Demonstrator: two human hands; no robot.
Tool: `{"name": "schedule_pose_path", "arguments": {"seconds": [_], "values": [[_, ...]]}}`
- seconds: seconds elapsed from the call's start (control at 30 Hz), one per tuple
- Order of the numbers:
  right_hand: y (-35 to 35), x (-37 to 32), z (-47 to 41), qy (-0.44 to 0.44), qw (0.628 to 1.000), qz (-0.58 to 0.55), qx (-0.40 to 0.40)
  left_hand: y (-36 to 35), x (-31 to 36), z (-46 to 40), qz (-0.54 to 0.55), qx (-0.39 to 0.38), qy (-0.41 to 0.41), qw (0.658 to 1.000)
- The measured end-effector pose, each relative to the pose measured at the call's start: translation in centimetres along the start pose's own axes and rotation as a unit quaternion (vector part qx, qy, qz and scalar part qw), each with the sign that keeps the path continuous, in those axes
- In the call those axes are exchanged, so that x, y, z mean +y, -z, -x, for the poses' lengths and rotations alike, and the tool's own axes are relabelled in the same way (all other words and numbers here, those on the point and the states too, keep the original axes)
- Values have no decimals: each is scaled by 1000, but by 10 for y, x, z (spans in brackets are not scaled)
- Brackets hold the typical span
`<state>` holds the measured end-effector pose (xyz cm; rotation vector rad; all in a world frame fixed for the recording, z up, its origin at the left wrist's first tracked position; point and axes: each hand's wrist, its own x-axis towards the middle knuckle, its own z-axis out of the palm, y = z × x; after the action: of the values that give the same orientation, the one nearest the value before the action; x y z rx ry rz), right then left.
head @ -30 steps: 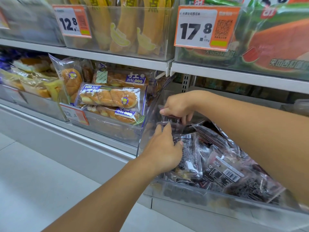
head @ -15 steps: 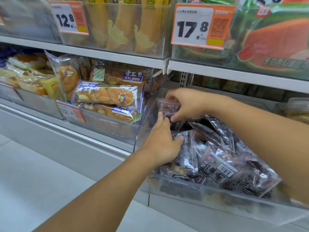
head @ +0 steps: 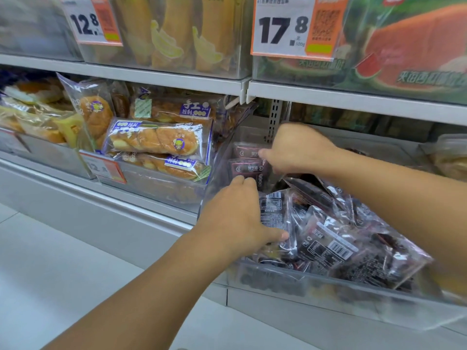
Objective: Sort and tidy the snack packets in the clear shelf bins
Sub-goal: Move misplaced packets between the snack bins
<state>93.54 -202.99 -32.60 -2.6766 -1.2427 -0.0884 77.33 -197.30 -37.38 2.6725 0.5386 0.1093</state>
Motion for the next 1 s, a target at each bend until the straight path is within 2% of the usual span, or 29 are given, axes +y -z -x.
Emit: {"name": "schedule_pose_path", "arguments": {"seconds": [0.1, 0.17, 0.23, 0.33, 0.43, 0.6, 0.77, 0.83, 1.0], "values": [[-8, -11, -2, 105, 976, 86, -171, 5, 4, 0, -54, -45, 13, 997], [-22, -16, -5, 101, 943, 161, -274, 5, 4, 1, -65, -80, 21, 994], [-26, -22, -9, 71, 913, 186, -356, 4, 4, 3, -60, -108, 26, 992], [-18, -29, -19, 62, 889, 199, -409, 0, 1, 8, -45, -133, 40, 989], [-18, -29, -24, 92, 886, 240, -386, -6, -1, 12, -23, -131, 53, 990], [-21, -11, -19, 112, 931, 110, -330, -10, 0, 9, -1, -126, 58, 990], [11, -1, 5, 155, 942, 70, -289, -11, -3, 0, 44, -100, 50, 993], [23, 5, 19, 178, 951, 49, -249, -10, -7, -4, 60, -65, 19, 996], [24, 16, 62, 216, 963, 79, -138, 8, -7, 3, 26, 23, -127, 991]]}}
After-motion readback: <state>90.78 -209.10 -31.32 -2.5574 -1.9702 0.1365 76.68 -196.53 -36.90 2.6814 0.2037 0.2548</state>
